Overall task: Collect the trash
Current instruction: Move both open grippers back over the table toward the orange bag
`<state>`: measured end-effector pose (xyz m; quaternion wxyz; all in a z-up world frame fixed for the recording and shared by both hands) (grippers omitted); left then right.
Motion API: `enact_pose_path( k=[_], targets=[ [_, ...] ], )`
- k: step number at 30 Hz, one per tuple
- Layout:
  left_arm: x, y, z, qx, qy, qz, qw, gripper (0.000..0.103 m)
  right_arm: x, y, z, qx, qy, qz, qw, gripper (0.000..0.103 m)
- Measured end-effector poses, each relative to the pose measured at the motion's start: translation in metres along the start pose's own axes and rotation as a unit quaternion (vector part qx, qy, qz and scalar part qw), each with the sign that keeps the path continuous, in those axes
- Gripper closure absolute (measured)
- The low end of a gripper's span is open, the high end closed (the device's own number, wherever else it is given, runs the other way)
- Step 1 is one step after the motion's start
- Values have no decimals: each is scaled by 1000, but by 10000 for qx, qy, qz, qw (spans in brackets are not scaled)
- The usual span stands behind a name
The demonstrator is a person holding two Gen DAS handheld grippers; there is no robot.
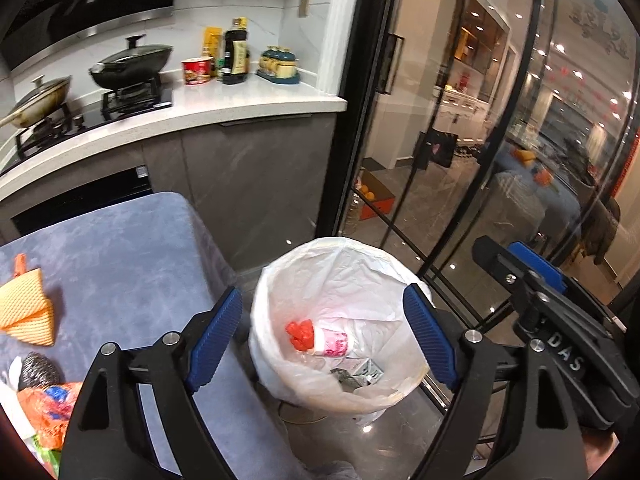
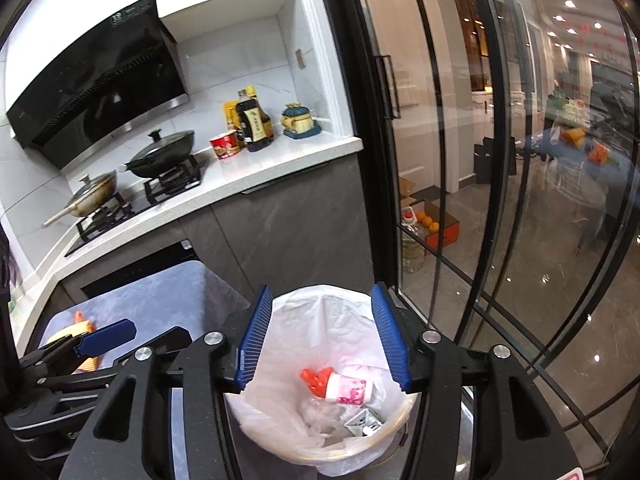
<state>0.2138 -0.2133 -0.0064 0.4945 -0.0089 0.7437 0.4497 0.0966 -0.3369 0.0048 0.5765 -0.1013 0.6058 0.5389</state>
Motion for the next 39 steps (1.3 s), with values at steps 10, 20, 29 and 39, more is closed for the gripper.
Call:
enact_pose_path(
  k=[10,20,29,39],
  targets=[
    [31,55,76,-885,627,-25,9941,10,16,24,59,-535,294,-91,9981,32],
    [93,108,168,-1817,1434,268,9725,7,55,32,139,-1214,665,300,9899,32],
    [156,151,239,-2289,2229,407,9467,7,98,31,208,-1743,1018,798,9762,32],
    [202,173,301,-2553,2879,462,9218,7,157,6,255,-1880,1336,1442,9623,32]
  ],
)
Point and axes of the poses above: each gripper's, at about its wrist camera, not at the fingertips, and y roughly against the way its jaws point, z to its left, x to its underside, the point moved 4 cm from there along -y, roughly the way its jaws point, and after that the axes turned 3 degrees about -y, right-handed, at the moved point
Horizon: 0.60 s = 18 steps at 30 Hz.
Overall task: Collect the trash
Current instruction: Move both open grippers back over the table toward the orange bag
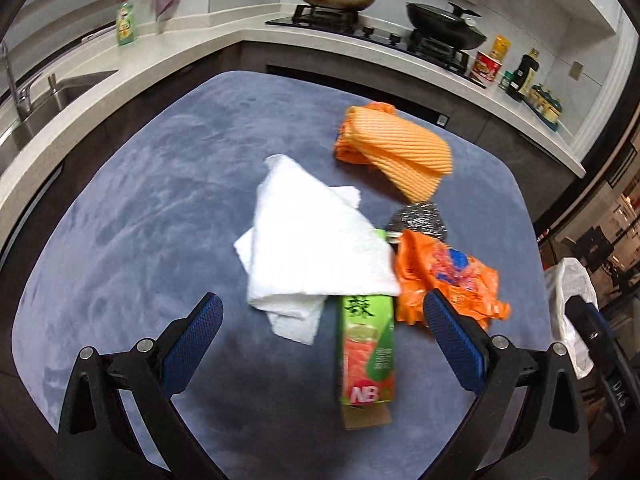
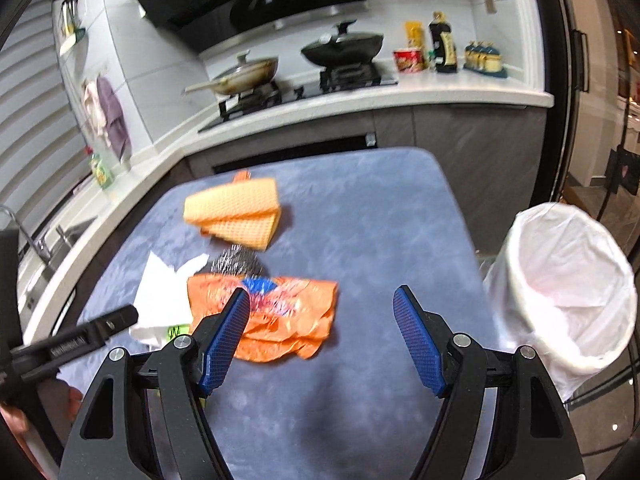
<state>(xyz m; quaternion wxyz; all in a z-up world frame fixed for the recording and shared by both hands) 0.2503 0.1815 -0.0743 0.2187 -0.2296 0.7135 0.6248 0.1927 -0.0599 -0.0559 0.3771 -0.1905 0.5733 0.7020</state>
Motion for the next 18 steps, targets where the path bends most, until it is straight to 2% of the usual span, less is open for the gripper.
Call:
enact_pose_path(
  k=[10,15,18],
  targets=[
    [-9,-31,29,113,244,213,9994,7,16,-56,8,-72,-180,501,9986,32],
    [-16,-47,35,388,345,280,9983,8,18,-79,9,-90,-204,676,9975,32],
    [-18,-56,35,576,347,336,9972,18,18,-90,7,-80,-271,767,9967,32]
  ],
)
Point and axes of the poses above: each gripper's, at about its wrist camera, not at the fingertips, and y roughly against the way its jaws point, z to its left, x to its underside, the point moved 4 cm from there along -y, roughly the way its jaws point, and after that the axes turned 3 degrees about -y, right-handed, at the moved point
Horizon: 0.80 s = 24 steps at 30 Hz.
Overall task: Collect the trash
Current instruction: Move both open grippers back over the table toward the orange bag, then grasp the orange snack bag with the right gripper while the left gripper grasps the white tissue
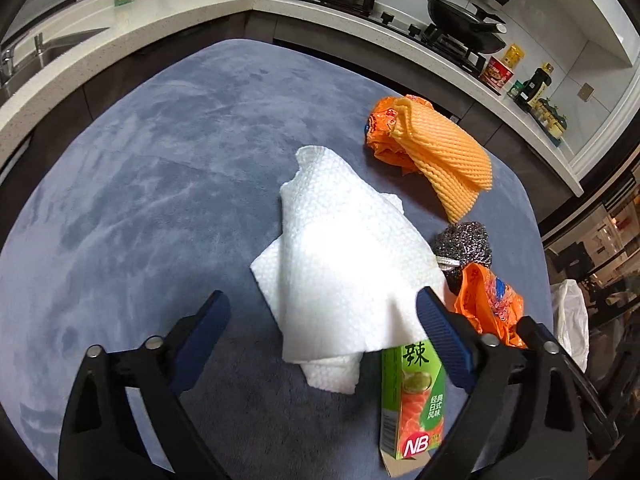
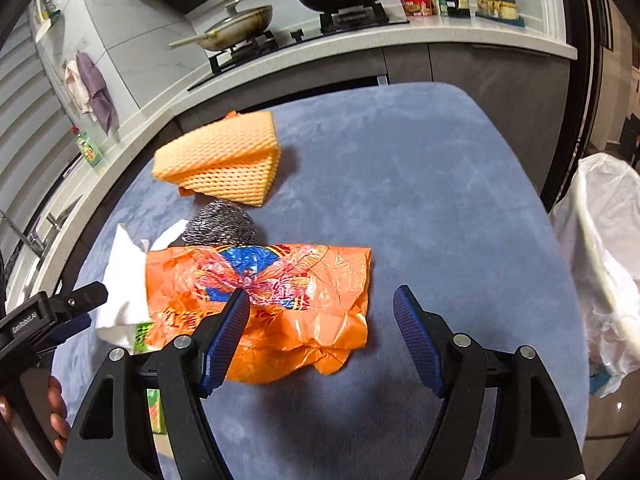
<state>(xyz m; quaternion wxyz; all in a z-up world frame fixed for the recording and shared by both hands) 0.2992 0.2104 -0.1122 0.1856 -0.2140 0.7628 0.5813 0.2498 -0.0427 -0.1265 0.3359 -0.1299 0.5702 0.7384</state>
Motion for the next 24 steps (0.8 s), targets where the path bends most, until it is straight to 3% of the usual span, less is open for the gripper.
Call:
enact_pose_path(
  k=[3,7,10,12,14,16,17,24],
  targets=[
    [1,-8,-4,204,-40,144,9997,37,1,-9,-1,-14,-48,81,10000,32],
    [3,-12,-8,380,-90,234,9990,69,4,-15,-1,-98,-64,152,9998,34],
    [4,-8,-9,471,-101,235,9986,87,6,-17,0,-200,-73,196,9996,50],
    [4,-3,-10,517,-110,191,9984,90,9,-17,2,-203,-38,226,9995,55],
    [3,5,-11,547,-137,134,9983,93,9,-15,2,-214,1,208,9996,76],
    [1,14,-12,594,-135,66,9981,94,9,-13,0,-260,-25,233,9994,80],
    [1,19,-12,612,-128,24,9980,94,9,-10,-2,-283,-48,204,9994,89],
    [-9,62,-23,700,-228,-390,9965,95,5,20,-13,-361,-144,-30,9992,91]
  ],
)
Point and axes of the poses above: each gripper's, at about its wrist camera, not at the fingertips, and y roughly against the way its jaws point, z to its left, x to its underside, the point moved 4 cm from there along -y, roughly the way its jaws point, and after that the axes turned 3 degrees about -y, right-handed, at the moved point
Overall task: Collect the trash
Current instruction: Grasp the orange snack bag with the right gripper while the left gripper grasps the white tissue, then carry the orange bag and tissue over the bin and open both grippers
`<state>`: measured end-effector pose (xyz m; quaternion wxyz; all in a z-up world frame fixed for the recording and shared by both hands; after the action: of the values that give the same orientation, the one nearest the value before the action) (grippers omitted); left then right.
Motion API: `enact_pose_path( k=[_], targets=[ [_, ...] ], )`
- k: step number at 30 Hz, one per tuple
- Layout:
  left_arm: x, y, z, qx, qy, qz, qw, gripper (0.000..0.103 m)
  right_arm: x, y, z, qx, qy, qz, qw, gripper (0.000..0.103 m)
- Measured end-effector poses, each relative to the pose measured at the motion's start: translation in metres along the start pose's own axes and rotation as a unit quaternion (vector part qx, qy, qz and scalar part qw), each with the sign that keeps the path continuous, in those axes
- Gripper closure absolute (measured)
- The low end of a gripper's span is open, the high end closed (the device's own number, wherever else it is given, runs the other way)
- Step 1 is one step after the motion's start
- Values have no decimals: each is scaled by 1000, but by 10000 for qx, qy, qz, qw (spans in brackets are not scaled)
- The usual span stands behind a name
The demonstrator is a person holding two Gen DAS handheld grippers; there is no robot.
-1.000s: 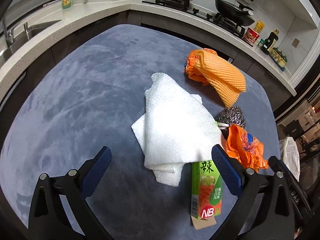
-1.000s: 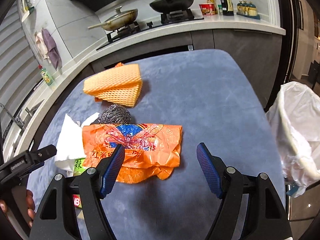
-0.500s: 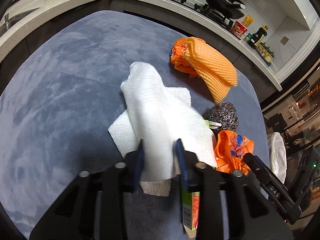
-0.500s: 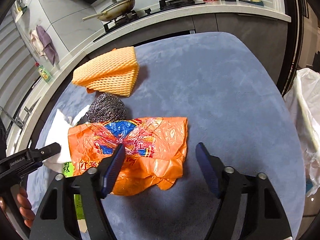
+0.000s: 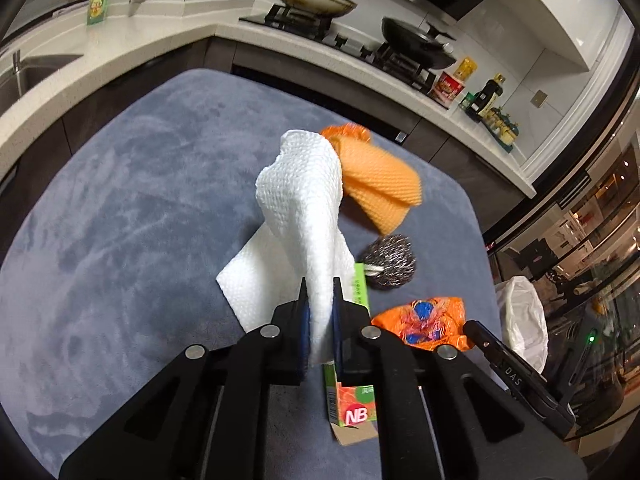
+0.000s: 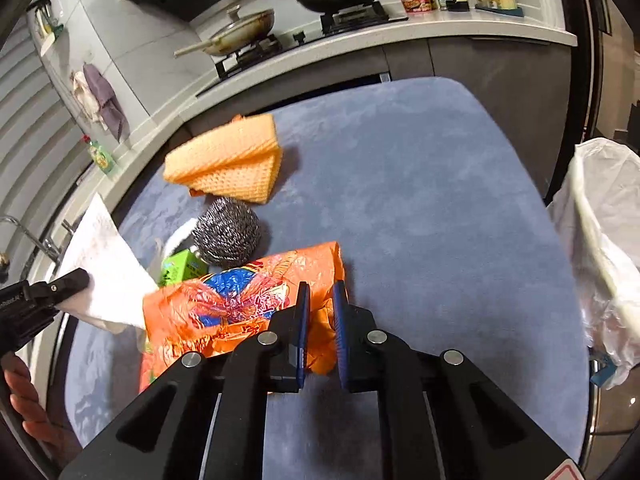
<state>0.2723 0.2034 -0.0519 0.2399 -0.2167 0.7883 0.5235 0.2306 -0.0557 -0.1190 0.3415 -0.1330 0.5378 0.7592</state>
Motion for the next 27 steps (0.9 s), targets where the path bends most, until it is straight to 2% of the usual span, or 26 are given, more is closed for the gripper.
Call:
enact_pose_path(
  k=[7,12,21,27],
  targets=[
    [-2,21,-24,167,-145,-123,9997,95,3,32,-10,-39,-61,-177,9998,92],
    [7,21,-48,336,-348,-44,9988,95,-2,63,-22,144,-21,-466,9988,93],
    [12,17,-116,753,-901,43,9931,95,-31,124,-57,441,-184,-1159,9921,93],
    [16,8,-170,1001,-1318,118,9861,95,-51,161,-102,798,-427,-1616,9827,93]
  ],
)
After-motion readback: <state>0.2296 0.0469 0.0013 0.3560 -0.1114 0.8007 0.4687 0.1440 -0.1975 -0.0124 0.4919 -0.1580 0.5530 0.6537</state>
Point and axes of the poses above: each gripper's, at about its wrist camera, not at the fingertips, and y roughly against the way its jaws point, z to its left, x to its underside, the point moved 4 cm from there along -y, roughly the way its jaws point, and after that the axes turned 3 degrees about -y, right-handed, at the moved point
